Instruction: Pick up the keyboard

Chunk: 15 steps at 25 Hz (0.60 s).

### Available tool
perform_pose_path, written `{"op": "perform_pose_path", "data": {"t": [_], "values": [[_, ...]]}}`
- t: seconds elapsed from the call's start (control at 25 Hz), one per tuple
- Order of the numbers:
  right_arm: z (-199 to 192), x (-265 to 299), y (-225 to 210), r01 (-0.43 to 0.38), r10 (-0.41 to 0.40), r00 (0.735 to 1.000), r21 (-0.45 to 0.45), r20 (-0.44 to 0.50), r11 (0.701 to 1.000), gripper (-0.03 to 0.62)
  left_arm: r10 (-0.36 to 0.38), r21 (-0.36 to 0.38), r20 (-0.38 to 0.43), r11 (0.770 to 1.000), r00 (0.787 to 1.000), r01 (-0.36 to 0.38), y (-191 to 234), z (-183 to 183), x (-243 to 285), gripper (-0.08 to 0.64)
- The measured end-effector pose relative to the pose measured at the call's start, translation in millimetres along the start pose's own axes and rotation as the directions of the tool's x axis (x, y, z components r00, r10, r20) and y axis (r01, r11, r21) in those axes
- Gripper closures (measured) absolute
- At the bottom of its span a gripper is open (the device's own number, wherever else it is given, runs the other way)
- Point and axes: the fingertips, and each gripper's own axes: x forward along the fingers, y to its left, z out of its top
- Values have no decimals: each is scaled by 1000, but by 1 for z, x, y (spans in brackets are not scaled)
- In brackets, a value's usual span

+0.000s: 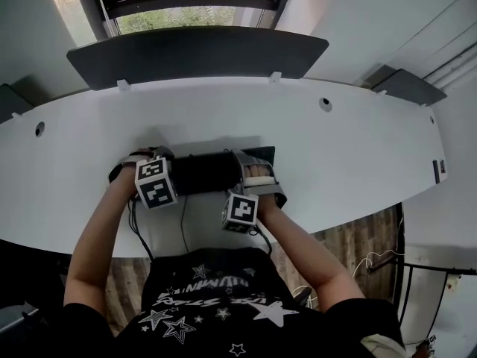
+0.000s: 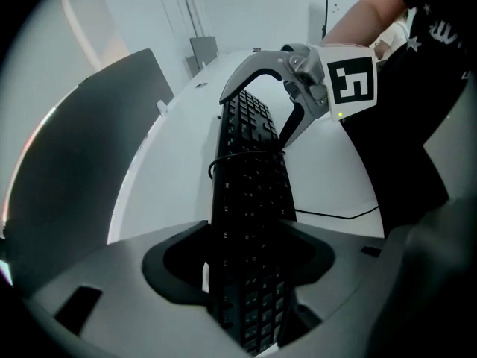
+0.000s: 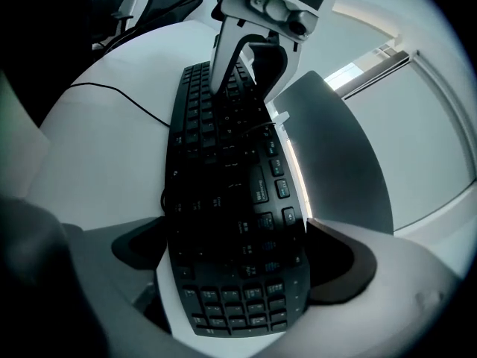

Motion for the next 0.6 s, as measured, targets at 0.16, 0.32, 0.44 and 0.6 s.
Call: {"op": "perform_pose_path", "data": {"t": [0.16, 0.32, 0.44, 0.6], "values": [[-7, 0, 5, 72, -73, 997, -40, -11, 997, 21, 104, 14, 14, 994, 994, -104, -6, 0, -5, 299], [-8, -5, 3, 152, -152, 988, -61, -5, 987, 21, 189, 18, 21, 982, 982, -190, -10, 0, -9, 298], [-6, -7, 3, 162, -162, 987, -60, 13, 985, 21, 233, 1, 22, 972, 972, -233, -13, -2, -11, 298], [-6, -8, 3, 169, -168, 986, -60, 24, 984, 20, 249, -18, 16, 968, 968, -249, -17, -2, -11, 298]]}}
